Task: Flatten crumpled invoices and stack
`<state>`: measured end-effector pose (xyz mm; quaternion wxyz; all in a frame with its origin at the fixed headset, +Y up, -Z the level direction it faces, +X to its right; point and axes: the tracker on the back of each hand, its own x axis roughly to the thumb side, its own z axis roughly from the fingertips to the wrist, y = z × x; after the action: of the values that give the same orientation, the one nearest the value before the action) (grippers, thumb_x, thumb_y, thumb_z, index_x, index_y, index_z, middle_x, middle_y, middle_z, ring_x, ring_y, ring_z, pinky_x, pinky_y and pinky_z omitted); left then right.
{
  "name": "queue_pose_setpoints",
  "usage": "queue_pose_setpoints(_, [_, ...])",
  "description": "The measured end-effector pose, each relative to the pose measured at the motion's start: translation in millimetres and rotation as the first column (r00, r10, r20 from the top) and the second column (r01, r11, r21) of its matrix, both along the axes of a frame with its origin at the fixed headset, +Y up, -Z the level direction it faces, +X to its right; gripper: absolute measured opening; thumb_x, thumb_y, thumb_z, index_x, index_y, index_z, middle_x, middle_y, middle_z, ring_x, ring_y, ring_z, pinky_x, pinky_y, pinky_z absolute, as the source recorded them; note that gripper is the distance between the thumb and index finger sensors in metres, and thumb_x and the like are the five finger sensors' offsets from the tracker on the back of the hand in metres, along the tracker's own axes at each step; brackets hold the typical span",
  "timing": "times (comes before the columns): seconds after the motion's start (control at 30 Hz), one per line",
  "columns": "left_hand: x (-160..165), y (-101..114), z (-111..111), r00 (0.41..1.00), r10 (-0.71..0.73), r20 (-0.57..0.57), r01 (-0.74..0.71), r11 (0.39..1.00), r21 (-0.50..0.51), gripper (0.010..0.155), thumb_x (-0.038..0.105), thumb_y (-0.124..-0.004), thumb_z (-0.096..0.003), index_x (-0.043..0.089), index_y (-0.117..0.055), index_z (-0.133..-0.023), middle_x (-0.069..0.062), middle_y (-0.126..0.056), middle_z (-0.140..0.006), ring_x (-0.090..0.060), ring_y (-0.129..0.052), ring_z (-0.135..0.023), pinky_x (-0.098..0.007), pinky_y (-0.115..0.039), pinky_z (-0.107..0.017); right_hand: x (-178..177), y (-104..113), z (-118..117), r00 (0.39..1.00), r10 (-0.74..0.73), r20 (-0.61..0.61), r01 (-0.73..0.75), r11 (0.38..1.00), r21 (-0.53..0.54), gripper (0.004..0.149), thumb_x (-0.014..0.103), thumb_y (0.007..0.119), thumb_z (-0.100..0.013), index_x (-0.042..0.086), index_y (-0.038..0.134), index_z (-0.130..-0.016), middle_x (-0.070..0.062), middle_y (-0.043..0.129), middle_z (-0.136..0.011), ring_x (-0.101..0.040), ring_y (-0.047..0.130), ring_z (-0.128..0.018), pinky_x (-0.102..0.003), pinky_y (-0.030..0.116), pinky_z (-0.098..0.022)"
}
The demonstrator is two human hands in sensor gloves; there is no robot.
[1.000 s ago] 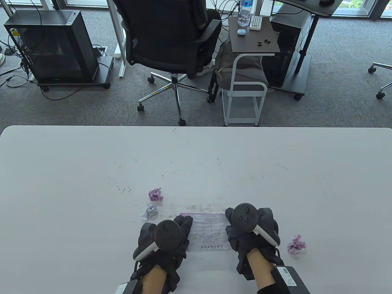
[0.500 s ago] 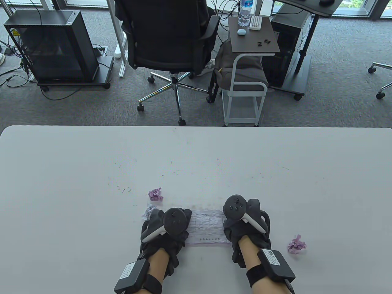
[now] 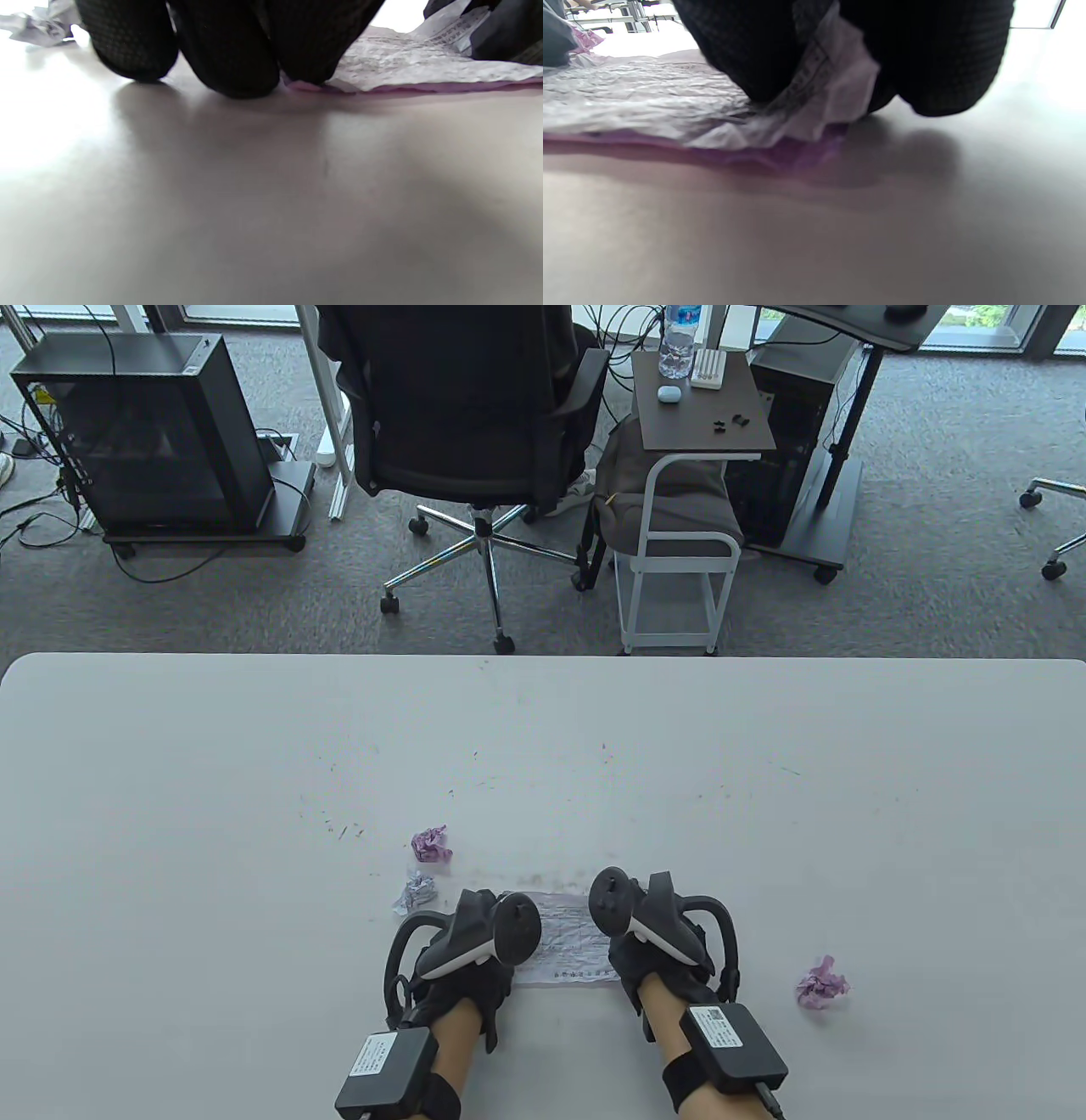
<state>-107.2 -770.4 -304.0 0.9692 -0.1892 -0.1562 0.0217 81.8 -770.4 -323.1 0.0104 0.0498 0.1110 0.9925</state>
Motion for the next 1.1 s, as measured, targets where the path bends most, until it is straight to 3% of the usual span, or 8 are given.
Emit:
queue_pose_setpoints(0.2, [-9,-2,2,0.999,0.033,-0.037,-0.033,0.999,-0.004,0.067,0.023,-0.082,-0.0551,0.002,-0.052,-0.11,-0.03,-0.037,-0.107,-0.026,-0.085,-0.064,-0.056,-0.074,-0.054,-2,6,1,0.99,0.142,0.005,-0.142,0.989,0.032,0.067,0.034,0.085,-0.05,0.006,0.053,-0.101,-0.02,0.081,-0.084,-0.03,0.092,-0.058,-0.045,0.086,-0.04])
queue_pose_setpoints(0.33, [-15,3,3,0.992,0.111,-0.057,-0.111,0.994,-0.007,0.067,0.026,-0.082,-0.0553,0.002,-0.053,-0.11,-0.03,-0.038,-0.107,-0.03,-0.087,-0.067,-0.057,-0.074,-0.054,15,25,4,0.987,0.162,0.022,-0.163,0.98,0.111,0.068,0.036,0.084,-0.05,0.008,0.051,-0.102,-0.026,0.069,-0.095,-0.037,0.086,-0.069,-0.045,0.084,-0.042])
queue_pose_setpoints(0.47, [-23,19,7,0.992,0.122,-0.037,-0.119,0.99,0.077,0.069,0.029,-0.082,-0.055,0.003,-0.051,-0.111,-0.029,-0.036,-0.108,-0.042,-0.081,-0.08,-0.061,-0.071,-0.057,63,52,11,0.975,0.2,0.094,-0.211,0.971,0.116,0.066,0.039,0.08,-0.052,0.01,0.05,-0.103,-0.028,0.062,-0.099,-0.042,0.08,-0.076,-0.048,0.083,-0.045])
queue_pose_setpoints(0.57, [-28,37,19,0.991,0.135,0.004,-0.135,0.985,0.105,0.074,0.037,-0.08,-0.0557,0.011,-0.042,-0.113,-0.026,-0.028,-0.11,-0.054,-0.063,-0.092,-0.063,-0.065,-0.061,109,61,21,0.966,0.174,0.19,-0.186,0.981,0.046,0.066,0.042,0.077,-0.054,0.012,0.048,-0.104,-0.032,0.058,-0.101,-0.045,0.077,-0.079,-0.05,0.082,-0.047])
queue_pose_setpoints(0.73, [-19,68,55,0.992,0.08,0.095,-0.102,0.963,0.251,0.076,0.046,-0.074,-0.0575,0.011,-0.038,-0.114,-0.025,-0.022,-0.111,-0.059,-0.039,-0.101,-0.07,-0.053,-0.065,162,42,54,0.923,0.006,0.386,0.034,0.995,-0.097,0.072,0.048,0.072,-0.056,0.012,0.038,-0.107,-0.04,0.048,-0.103,-0.057,0.07,-0.081,-0.053,0.08,-0.048])
queue_pose_setpoints(0.9, [-5,69,89,0.988,-0.021,0.152,-0.003,0.988,0.154,0.078,0.051,-0.072,-0.0584,0.013,-0.037,-0.116,-0.025,-0.02,-0.112,-0.061,-0.032,-0.103,-0.073,-0.048,-0.066,165,15,78,0.879,-0.065,0.472,0.163,0.972,-0.171,0.08,0.049,0.074,-0.055,0.01,0.028,-0.108,-0.043,0.04,-0.104,-0.058,0.071,-0.08,-0.054,0.082,-0.046])
queue_pose_setpoints(0.97, [-4,66,96,0.988,0.002,0.156,-0.032,0.981,0.189,0.078,0.051,-0.072,-0.0582,0.012,-0.036,-0.116,-0.025,-0.02,-0.112,-0.06,-0.032,-0.103,-0.073,-0.048,-0.066,163,3,83,0.859,-0.085,0.505,0.213,0.956,-0.201,0.081,0.044,0.075,-0.056,0.01,0.024,-0.108,-0.043,0.036,-0.104,-0.059,0.059,-0.082,-0.054,0.08,-0.048])
queue_pose_setpoints(1.1, [-7,62,97,0.985,0.073,0.154,-0.101,0.978,0.182,0.077,0.051,-0.072,-0.0581,0.013,-0.036,-0.115,-0.025,-0.019,-0.112,-0.061,-0.032,-0.102,-0.073,-0.047,-0.066,155,1,81,0.922,0.071,0.381,-0.008,0.986,-0.164,0.066,0.026,0.076,-0.055,0.008,0.038,-0.106,-0.042,0.051,-0.098,-0.052,0.07,-0.074,-0.043,0.085,-0.045])
